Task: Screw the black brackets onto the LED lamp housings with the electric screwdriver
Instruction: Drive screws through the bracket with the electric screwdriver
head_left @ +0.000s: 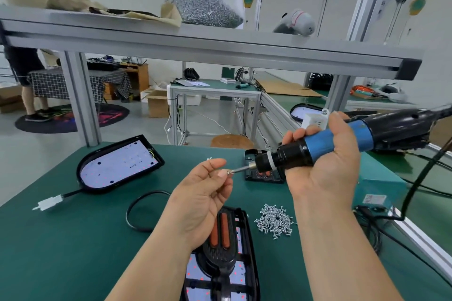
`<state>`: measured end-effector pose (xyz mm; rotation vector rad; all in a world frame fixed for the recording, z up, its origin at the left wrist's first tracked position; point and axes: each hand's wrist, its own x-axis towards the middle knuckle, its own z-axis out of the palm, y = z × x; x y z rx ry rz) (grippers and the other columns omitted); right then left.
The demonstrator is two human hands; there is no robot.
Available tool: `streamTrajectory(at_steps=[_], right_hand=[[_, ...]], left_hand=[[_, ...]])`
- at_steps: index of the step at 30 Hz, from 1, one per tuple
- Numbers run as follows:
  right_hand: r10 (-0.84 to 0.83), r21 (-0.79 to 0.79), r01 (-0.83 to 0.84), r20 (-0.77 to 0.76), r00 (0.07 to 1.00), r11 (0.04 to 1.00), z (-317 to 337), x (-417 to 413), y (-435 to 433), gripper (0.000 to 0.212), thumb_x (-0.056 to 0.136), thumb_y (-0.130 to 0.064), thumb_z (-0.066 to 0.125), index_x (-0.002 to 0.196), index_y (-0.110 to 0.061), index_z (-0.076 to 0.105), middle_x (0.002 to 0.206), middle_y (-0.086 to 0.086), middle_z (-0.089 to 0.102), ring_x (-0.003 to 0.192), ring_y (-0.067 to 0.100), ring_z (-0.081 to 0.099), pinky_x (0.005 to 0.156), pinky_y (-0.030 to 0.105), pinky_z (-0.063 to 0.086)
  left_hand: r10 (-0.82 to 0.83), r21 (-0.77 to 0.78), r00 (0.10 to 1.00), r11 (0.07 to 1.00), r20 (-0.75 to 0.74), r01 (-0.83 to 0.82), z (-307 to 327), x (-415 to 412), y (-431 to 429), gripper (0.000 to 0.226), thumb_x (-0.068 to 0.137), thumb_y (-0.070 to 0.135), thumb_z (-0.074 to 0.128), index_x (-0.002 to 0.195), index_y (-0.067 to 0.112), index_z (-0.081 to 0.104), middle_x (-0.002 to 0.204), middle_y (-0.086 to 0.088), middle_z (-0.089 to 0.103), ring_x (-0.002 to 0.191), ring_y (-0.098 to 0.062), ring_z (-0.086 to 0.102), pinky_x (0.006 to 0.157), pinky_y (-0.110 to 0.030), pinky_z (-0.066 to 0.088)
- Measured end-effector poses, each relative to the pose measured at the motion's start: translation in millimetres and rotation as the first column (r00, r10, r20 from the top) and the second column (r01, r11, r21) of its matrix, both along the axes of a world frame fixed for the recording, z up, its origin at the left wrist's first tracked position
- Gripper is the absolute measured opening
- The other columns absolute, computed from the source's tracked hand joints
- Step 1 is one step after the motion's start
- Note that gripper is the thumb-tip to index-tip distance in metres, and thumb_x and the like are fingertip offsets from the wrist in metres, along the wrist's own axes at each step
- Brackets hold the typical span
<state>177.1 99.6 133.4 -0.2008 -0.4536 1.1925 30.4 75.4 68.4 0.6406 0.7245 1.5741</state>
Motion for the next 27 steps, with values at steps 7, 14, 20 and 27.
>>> streamTrajectory(at_steps=[7,14,20,27], right_hand=[[0.025,-0.002,-0.025,-0.011,1.0,1.0,0.7,-2.5,-1.9,0.037,0.091,-0.018,0.066,0.055,-0.025,0.071,0.059,-0.002,0.055,0.05,0.014,0.055,0.063,0.027,0.055],[0.005,0.023,-0.006,0.046,0.999,1.0,-2.5,-3.9,-0.1,0.01,0.091,-0.018,0.064,0.092,-0.023,0.056,0.06,-0.001,0.052,0.051,0.016,0.055,0.064,0.029,0.055],[0.0,0.081,-0.004,0.052,0.999,0.997,-2.8,-10.1,-3.6,0.033,0.092,-0.016,0.063,0.061,-0.027,0.068,0.059,-0.002,0.052,0.049,0.015,0.055,0.062,0.029,0.055],[0.011,0.067,-0.015,0.05,0.999,0.998,-1.3,-12.2,-5.6,0.022,0.091,-0.017,0.064,0.071,-0.026,0.063,0.061,-0.001,0.052,0.049,0.015,0.056,0.062,0.03,0.055]], left_hand=[[0.044,-0.002,0.998,0.999,-0.051,-0.044,0.4,0.1,-1.2,0.016,0.094,-0.005,0.055,0.094,0.009,0.062,0.067,-0.002,0.068,0.056,-0.006,0.063,0.054,-0.015,0.054],[0.059,-0.042,0.996,0.997,-0.068,-0.062,0.0,2.0,-0.4,0.014,0.094,-0.004,0.055,0.092,0.009,0.061,0.063,-0.003,0.067,0.052,-0.006,0.061,0.05,-0.015,0.052],[0.056,-0.085,0.998,0.995,0.024,-0.053,2.1,0.4,-0.1,0.015,0.094,-0.003,0.055,0.091,0.009,0.061,0.062,-0.004,0.066,0.05,-0.007,0.061,0.048,-0.015,0.052],[0.053,-0.09,0.998,0.995,0.044,-0.048,2.7,-0.2,-1.8,0.016,0.095,-0.003,0.053,0.089,0.01,0.061,0.061,-0.004,0.065,0.05,-0.007,0.061,0.048,-0.016,0.052]])
